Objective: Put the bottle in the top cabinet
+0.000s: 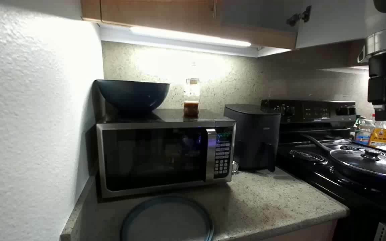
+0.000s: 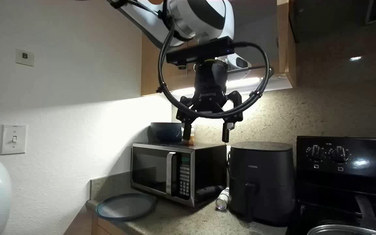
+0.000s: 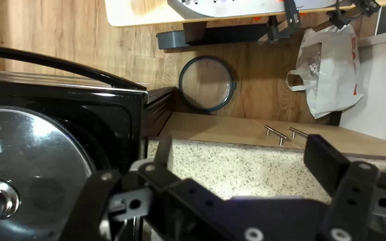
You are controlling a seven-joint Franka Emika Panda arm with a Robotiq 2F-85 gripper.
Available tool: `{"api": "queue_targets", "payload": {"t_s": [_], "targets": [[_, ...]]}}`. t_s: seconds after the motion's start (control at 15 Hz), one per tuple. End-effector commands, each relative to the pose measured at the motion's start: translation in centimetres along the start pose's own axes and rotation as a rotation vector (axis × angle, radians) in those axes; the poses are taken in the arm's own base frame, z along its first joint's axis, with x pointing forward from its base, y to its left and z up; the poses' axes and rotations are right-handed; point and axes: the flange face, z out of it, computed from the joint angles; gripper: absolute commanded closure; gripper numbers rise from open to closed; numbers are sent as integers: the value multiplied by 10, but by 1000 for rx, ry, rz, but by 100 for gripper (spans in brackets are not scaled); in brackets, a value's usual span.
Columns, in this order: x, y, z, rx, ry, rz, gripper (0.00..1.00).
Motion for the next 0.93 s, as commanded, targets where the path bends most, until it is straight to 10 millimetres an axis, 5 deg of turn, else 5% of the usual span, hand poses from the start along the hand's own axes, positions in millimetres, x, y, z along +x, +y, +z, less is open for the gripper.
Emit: {"api": "queue_targets", "payload": {"t_s": [0.0,0.27,0.4,0.53,0.87], "targets": [[0,0,-1,0,-1,0,0],[0,0,-1,0,-1,0,0],[14,-18,-7,-38,-5,-40,0],[28,-43,-14,-78,-3,-99,0],[74,-160,-46,-209,27,-348,0]]}}
